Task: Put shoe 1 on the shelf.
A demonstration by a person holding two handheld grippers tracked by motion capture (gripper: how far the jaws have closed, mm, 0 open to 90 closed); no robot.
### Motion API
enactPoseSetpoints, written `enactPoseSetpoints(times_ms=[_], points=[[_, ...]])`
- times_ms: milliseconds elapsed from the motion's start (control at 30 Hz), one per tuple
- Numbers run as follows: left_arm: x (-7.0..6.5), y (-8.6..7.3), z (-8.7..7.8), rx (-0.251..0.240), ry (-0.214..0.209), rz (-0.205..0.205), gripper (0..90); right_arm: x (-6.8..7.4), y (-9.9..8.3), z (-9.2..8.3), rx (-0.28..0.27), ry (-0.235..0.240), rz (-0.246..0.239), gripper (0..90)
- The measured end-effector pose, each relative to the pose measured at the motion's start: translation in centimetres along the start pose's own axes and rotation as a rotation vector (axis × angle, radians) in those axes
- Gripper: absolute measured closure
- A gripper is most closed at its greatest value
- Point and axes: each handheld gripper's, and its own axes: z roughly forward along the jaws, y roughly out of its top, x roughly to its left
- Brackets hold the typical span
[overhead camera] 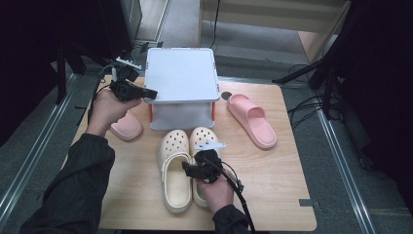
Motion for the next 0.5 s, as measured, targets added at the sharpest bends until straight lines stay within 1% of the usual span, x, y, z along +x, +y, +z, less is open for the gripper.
enactPoseSetpoints(times_ms=[67,167,233,300,333,400,467,500], points=[[0.0,0.0,0.0,-0.004,-0.004,-0.007,89.2,-0.1,0.0,-0.2,0.003,-0.003,0.012,53.1],[0.0,0.0,0.0,-0.005,-0.004,-0.008,89.2,-0.3,-0.1,-0.5,0.0,-0.014,0.027,60.7],[0.0,0.0,0.0,-0.005,-0.003,-0.008,89.2,-0.4,-0.1,-0.7,-0.01,-0.028,0.026,64.4],[0.0,0.0,0.0,-0.005,-0.003,-0.009,89.3,-0.5,-0.1,-0.9,-0.011,-0.037,0.027,65.6],[0.0,0.0,0.0,-0.006,-0.004,-0.011,89.2,-0.6,-0.1,-1.0,-0.011,-0.042,0.016,65.8],[0.1,0.0,0.0,-0.005,-0.005,-0.013,89.2,-0.7,0.0,-1.1,-0.002,-0.032,0.017,65.8],[0.1,0.0,0.0,-0.004,-0.006,-0.012,89.3,-0.6,0.2,-1.3,-0.007,-0.032,0.014,65.9],[0.1,0.0,0.0,-0.005,-0.005,-0.013,89.3,-0.5,0.4,-1.5,-0.008,-0.03,0.002,66.0]])
